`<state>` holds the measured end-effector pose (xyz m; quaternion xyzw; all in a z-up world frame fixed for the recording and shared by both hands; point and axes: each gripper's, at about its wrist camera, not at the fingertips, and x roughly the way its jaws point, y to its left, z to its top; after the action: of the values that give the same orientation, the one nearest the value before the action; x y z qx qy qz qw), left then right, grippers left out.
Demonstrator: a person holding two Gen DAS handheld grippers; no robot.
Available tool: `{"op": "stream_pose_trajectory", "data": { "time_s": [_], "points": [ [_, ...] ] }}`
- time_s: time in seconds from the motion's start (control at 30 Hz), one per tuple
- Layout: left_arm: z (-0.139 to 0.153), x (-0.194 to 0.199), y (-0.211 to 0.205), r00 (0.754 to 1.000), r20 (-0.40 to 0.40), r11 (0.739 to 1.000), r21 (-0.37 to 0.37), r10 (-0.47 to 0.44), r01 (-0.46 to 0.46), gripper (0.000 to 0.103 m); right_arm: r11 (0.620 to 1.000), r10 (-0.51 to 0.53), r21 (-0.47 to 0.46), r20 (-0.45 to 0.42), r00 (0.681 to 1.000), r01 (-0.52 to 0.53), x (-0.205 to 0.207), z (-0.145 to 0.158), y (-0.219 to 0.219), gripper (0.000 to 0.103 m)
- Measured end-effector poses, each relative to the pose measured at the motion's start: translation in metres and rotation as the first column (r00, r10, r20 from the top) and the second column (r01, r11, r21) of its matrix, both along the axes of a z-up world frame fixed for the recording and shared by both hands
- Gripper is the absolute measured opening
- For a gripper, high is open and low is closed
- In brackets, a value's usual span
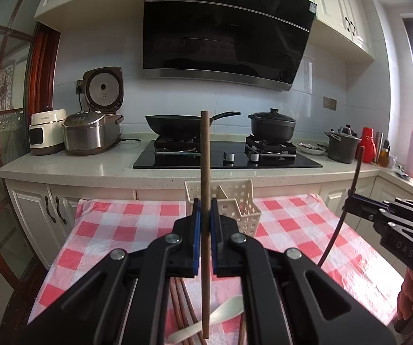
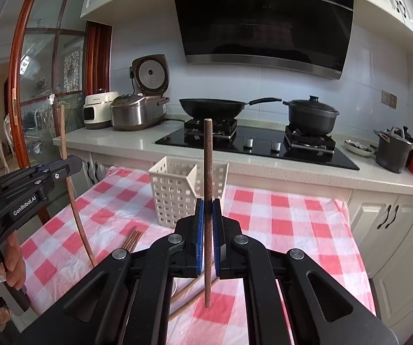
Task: Organize utensils
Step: 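Lift both chopsticks upright over the white basket and open both grippers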
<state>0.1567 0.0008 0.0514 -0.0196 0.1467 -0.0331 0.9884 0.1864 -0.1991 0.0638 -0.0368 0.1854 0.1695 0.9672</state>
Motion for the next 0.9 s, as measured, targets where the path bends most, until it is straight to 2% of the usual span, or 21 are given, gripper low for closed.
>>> {"op": "stream_pose_trajectory", "data": {
  "time_s": [0.2,0.4,0.57,0.73,0.9],
  "points": [
    [0.017,0.031,0.001,0.999,0.038,1.0,0.001,0.0,0.0,0.006,0.999,0.018,0.026,0.054,0.998,-0.02,0.028,0.022,0.008,0.006],
    [0.053,0.074,0.0,0.995,0.1,1.0,0.007,-0.014,0.014,0.006,0.997,0.03,0.073,0.098,0.995,-0.037,0.077,0.054,0.012,0.006],
    [0.085,0.122,0.005,0.99,0.142,0.999,-0.032,-0.005,0.009,0.006,0.996,0.027,0.082,0.131,0.991,-0.038,0.122,0.07,0.025,0.006],
    [0.094,0.169,0.008,0.986,0.165,0.998,-0.055,0.022,-0.013,0.006,0.994,0.031,0.106,0.093,0.995,-0.041,0.165,0.064,0.033,0.006],
    [0.064,0.208,0.014,0.992,0.124,0.996,-0.08,0.037,-0.027,0.006,0.993,0.055,0.102,0.028,0.998,-0.058,0.192,0.033,0.041,0.006]
  ]
}}
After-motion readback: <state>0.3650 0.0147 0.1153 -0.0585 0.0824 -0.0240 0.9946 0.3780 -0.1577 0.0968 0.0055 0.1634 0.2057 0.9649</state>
